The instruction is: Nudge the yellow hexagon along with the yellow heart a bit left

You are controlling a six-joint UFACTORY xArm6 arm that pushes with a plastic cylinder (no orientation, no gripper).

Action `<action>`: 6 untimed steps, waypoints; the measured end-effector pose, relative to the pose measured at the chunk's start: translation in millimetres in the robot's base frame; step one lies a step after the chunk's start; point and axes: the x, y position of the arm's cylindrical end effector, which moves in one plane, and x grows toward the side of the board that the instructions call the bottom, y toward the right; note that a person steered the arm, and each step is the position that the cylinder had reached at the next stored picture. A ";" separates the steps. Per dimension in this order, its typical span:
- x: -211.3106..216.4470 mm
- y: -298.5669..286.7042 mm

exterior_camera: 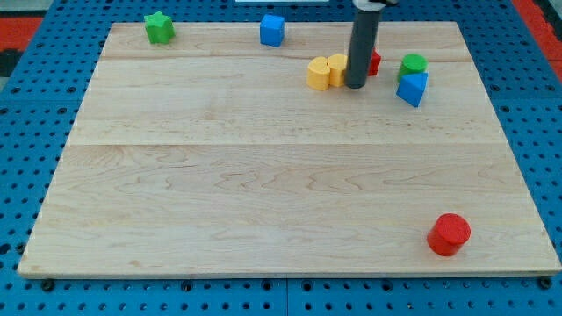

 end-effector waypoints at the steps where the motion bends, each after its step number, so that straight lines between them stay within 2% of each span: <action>1: -23.5 10.6; 2: -24.5 45.8; 4: -75.9 46.3; 5: -71.3 13.7; 6: -76.6 8.8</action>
